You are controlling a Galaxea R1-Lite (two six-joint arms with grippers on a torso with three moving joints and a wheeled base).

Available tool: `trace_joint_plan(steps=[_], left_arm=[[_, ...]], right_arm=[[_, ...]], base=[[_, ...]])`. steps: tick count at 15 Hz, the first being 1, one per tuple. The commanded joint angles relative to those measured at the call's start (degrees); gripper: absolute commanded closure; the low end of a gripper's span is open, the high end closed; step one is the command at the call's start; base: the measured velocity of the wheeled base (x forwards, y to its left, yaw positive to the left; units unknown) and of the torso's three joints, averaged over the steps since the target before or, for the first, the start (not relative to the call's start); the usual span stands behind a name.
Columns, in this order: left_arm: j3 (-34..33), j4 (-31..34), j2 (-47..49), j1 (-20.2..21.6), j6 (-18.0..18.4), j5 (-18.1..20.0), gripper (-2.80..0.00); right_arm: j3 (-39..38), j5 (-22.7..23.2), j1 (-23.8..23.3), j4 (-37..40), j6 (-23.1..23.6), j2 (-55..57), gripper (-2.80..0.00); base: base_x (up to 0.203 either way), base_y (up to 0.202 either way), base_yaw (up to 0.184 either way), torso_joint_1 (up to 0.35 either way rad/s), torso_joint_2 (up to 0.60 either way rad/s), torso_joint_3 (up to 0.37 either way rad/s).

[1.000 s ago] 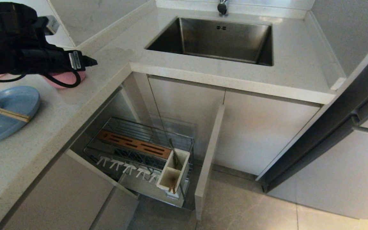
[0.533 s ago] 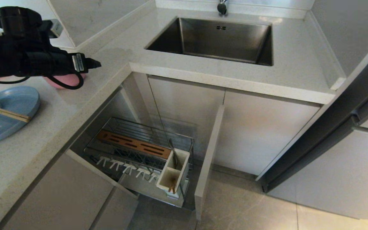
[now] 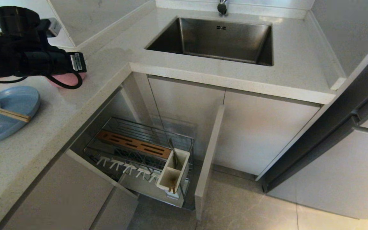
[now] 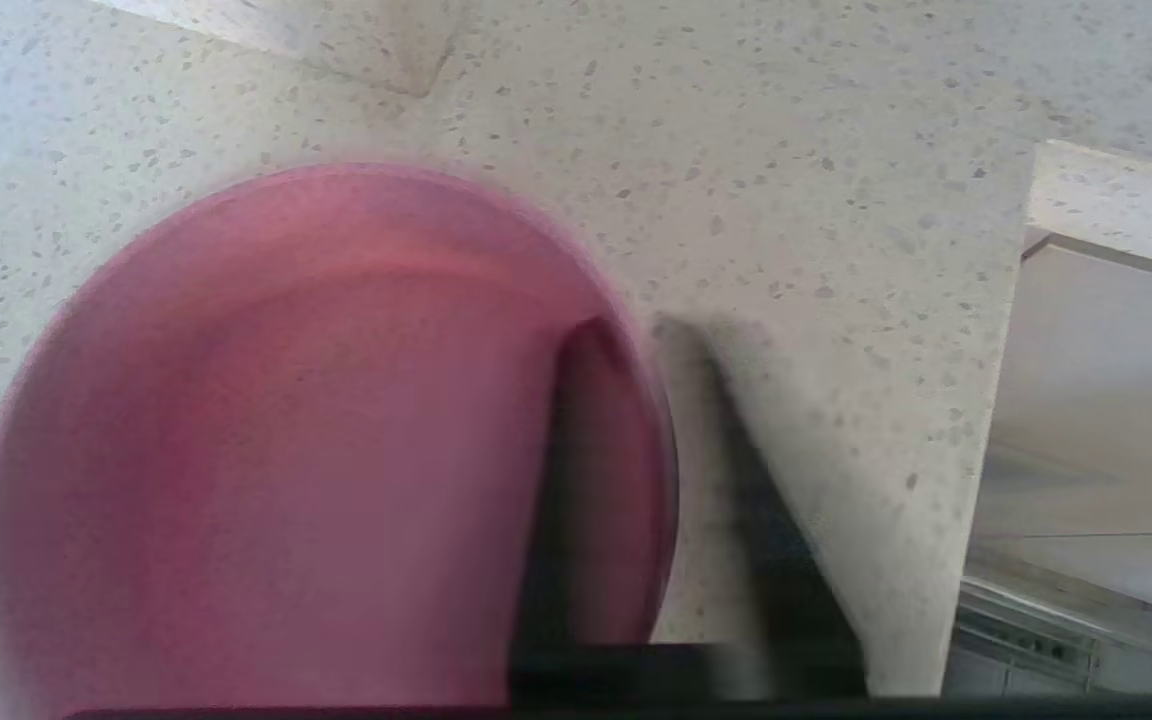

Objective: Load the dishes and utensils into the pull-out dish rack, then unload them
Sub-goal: Pick up the bowl and place it in the cupboard

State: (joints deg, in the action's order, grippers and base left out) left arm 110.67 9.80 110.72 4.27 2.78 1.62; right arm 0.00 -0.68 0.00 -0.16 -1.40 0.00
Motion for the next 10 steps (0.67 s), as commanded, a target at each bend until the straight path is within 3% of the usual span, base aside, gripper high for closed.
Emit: trace_joint_plan(steps=[1,6,10], left_arm=[[-0.01,0.21,-0.42,0.21,-0.05,0.05,0.0],[-1.42,1.04,-2.2,0.2,1.71,0.09,0.0],[-3.42,5.49,-9.27,-0.08,3.15,0.02,0.0]], right_arm=[[0.0,-0.02,0.0,-0.02,0.0,0.09,0.0],[0.0,-0.02,0.0,-0.02,0.0,0.06,0.0],[0.0,-0.02,0.0,-0.02,0.0,0.0,0.0]], base=[[0.0,0.0,0.0,0.0,0.0,0.0],[0.0,0.0,0.0,0.0,0.0,0.0],[0.0,0.0,0.0,0.0,0.0,0.0]])
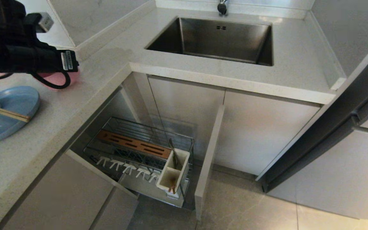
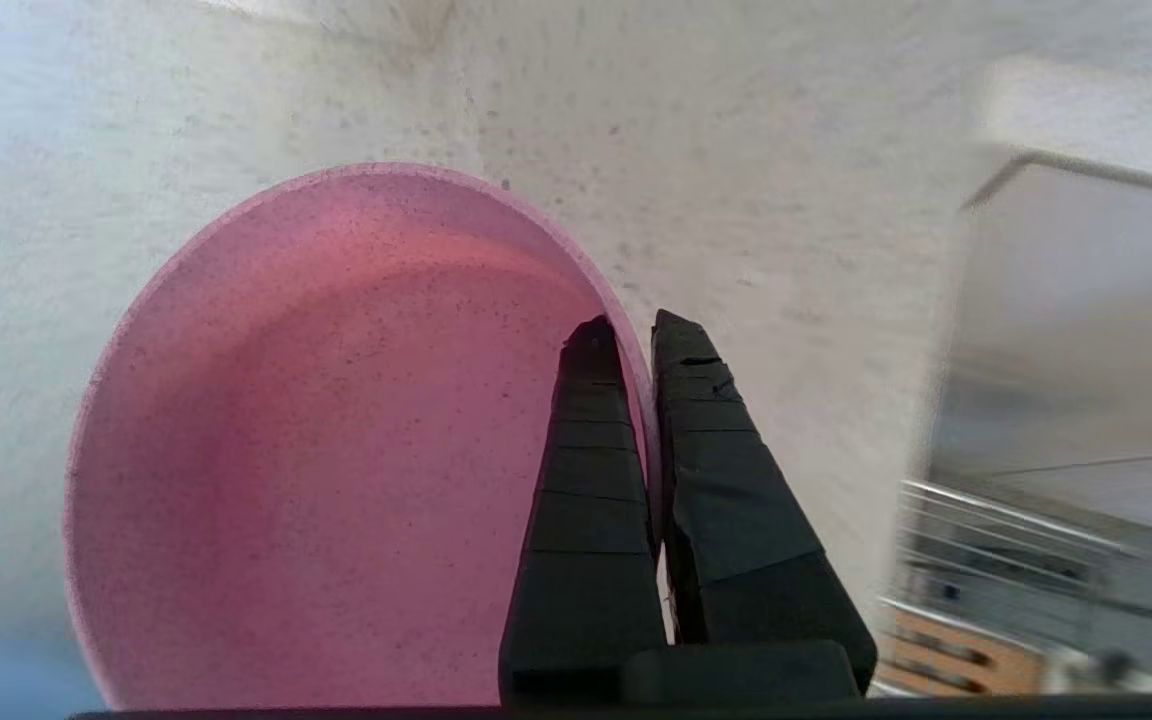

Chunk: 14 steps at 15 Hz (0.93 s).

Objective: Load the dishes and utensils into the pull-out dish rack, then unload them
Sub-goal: Pick up the bowl and place it in the cupboard

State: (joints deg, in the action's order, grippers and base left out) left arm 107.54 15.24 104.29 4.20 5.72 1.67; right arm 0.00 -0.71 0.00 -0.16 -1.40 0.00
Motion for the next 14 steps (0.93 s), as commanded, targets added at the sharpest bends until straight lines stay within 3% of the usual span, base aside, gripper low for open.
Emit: trace_joint_plan(steps=[1,3,5,7,8,10,11,14], left_arm=[[-1.6,0.02,-5.56,-0.3,-0.55,0.01,0.0],[-5.43,-2.31,-11.14,-2.06,-4.11,0.12,0.0],[-12.14,-9.23,-17.2,-5.45,-7.93,0.09,0.0],[-17.17,-13.83,-22.51,-11.32,-11.14,-0.15,0.0],[-18.57,-13.92,-24.88,-14.63,-14.92,-0.63,0.0],[-19.83,-8.01,-29.26,-19.71,-19.12,-2.71,0.0],[-20.18,-7.13,-30.38,-22.22,-22.39,-2.99,0.0],[-19.78,-10.57,-30.18,-27.49,-39.92,-3.27,0.0]], right_arm=[[0.0,0.0,0.0,-0.02,0.0,0.06,0.0],[0.0,0.0,0.0,-0.02,0.0,0.09,0.0],[0.0,0.0,0.0,-0.02,0.0,0.09,0.0],[0.0,0.0,0.0,-0.02,0.0,0.04,0.0],[0.0,0.0,0.0,-0.02,0.0,0.08,0.0],[0.0,0.0,0.0,-0.02,0.0,0.0,0.0],[0.0,0.0,0.0,-0.02,0.0,0.0,0.0],[0.0,0.0,0.0,-0.02,0.0,0.01,0.0]], base=[[0.0,0.0,0.0,0.0,0.0,0.0],[0.0,0.0,0.0,0.0,0.0,0.0],[0.0,0.0,0.0,0.0,0.0,0.0],[0.0,0.0,0.0,0.0,0.0,0.0],[0.0,0.0,0.0,0.0,0.0,0.0],[0.0,0.0,0.0,0.0,0.0,0.0],[0.0,0.0,0.0,0.0,0.0,0.0],[0.0,0.0,0.0,0.0,0.0,0.0]])
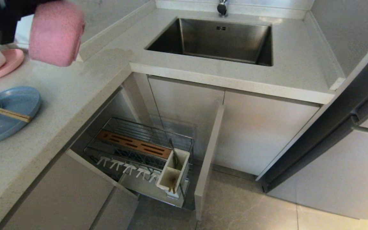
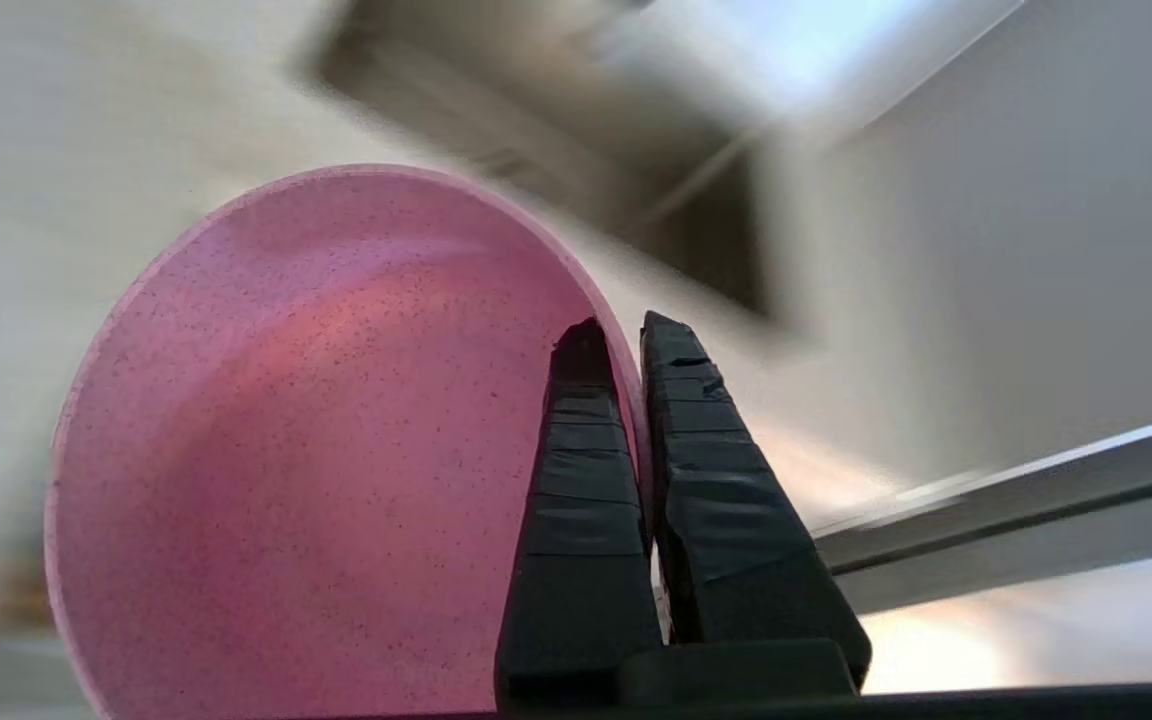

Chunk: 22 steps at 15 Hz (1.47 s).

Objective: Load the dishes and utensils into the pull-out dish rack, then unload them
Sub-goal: Pick up the bowl and place it in the cupboard

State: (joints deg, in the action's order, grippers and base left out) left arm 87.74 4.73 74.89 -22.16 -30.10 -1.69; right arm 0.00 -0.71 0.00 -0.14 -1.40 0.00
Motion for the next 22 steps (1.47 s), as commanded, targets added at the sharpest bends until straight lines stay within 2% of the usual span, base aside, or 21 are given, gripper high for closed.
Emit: trace_joint_plan(steps=[1,3,6,8,9,11,13,15,18,22], left_arm=[[-0.41,-1.03,0.62,-1.56,-7.77,-0.66,0.0],[-3.18,1.75,2.15,-1.32,-8.35,-3.57,0.0],[-3.67,7.62,2.53,-0.98,-8.07,-9.58,0.0],[-3.49,8.07,1.82,-1.73,-8.66,-12.07,0.0],[-4.24,7.88,1.46,-2.58,-10.34,-12.39,0.0],[-4.35,6.52,1.41,-4.57,-17.57,-12.56,0.0],[-6.11,1.09,1.5,-5.82,-28.06,-12.63,0.0],[-9.4,-5.49,3.18,-5.97,-33.47,-12.71,0.0],[-11.86,-14.96,8.48,-5.88,-36.75,-14.92,0.0],[-13.78,-27.11,17.31,-5.88,-37.29,-19.21,0.0]], right_arm=[[0.0,0.0,0.0,-0.03,0.0,0.09,0.0],[0.0,0.0,0.0,-0.03,0.0,0.05,0.0],[0.0,0.0,0.0,-0.03,0.0,0.08,0.0],[0.0,0.0,0.0,-0.03,0.0,0.09,0.0],[0.0,0.0,0.0,-0.03,0.0,0.09,0.0],[0.0,0.0,0.0,-0.03,0.0,0.09,0.0],[0.0,0.0,0.0,-0.03,0.0,0.06,0.0],[0.0,0.0,0.0,-0.03,0.0,0.01,0.0],[0.0,0.0,0.0,-0.03,0.0,0.08,0.0],[0.0,0.0,0.0,-0.03,0.0,0.05,0.0]], base=[[0.0,0.0,0.0,0.0,0.0,0.0],[0.0,0.0,0.0,0.0,0.0,0.0],[0.0,0.0,0.0,0.0,0.0,0.0],[0.0,0.0,0.0,0.0,0.0,0.0],[0.0,0.0,0.0,0.0,0.0,0.0],[0.0,0.0,0.0,0.0,0.0,0.0],[0.0,0.0,0.0,0.0,0.0,0.0],[0.0,0.0,0.0,0.0,0.0,0.0],[0.0,0.0,0.0,0.0,0.0,0.0],[0.0,0.0,0.0,0.0,0.0,0.0]])
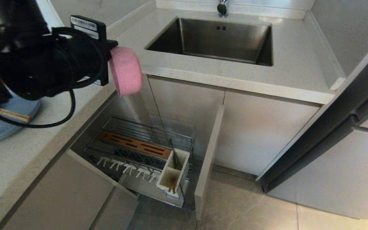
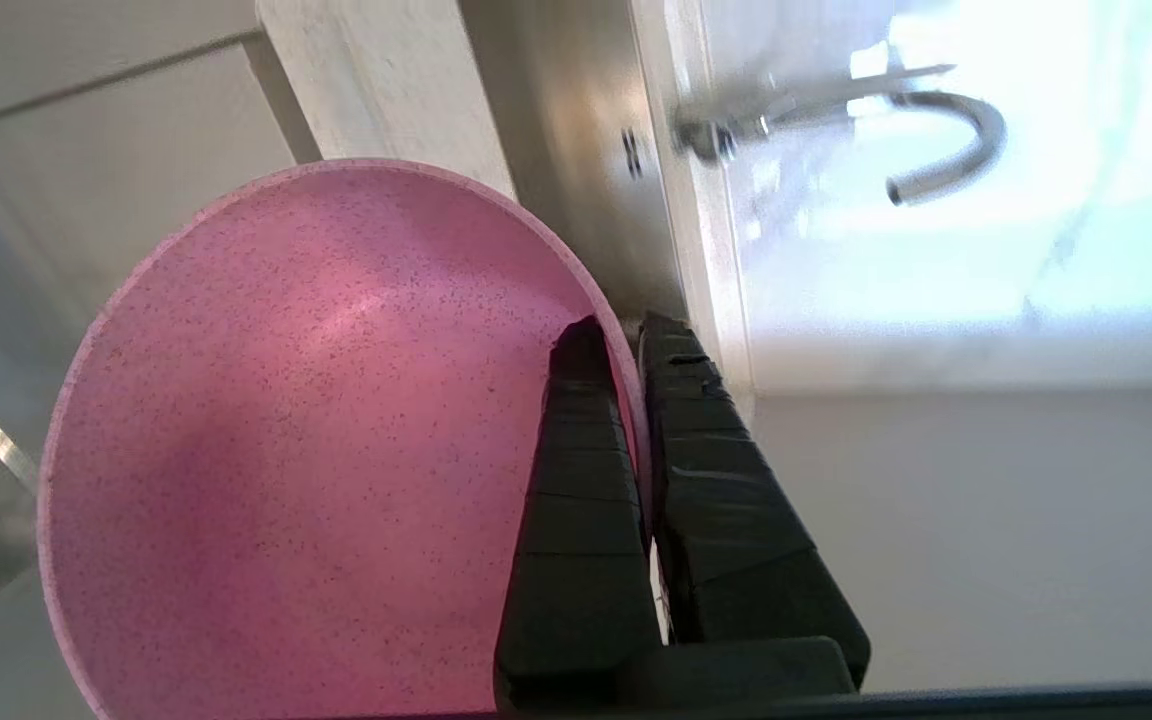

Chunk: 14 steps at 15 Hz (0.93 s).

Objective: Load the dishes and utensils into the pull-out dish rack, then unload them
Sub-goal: Pick up the bowl and place it in the cupboard

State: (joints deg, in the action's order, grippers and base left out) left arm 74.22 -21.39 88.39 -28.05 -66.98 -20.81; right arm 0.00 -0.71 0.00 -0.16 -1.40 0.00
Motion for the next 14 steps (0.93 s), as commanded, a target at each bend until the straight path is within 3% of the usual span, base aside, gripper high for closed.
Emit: trace_joint_plan(steps=[1,7,14], left_arm=[[-0.38,-2.65,5.7,0.01,-0.46,-1.12,0.0],[-2.5,-8.33,15.22,0.87,-5.74,-5.31,0.0],[-3.2,-13.25,22.8,2.54,-7.81,-6.91,0.0]], right_arm=[[0.0,0.0,0.0,-0.02,0.0,0.09,0.0],[0.0,0.0,0.0,-0.02,0.0,0.09,0.0],[0.0,0.0,0.0,-0.02,0.0,0.08,0.0]], base=[[0.0,0.0,0.0,0.0,0.0,0.0],[0.0,0.0,0.0,0.0,0.0,0.0],[0.0,0.0,0.0,0.0,0.0,0.0]])
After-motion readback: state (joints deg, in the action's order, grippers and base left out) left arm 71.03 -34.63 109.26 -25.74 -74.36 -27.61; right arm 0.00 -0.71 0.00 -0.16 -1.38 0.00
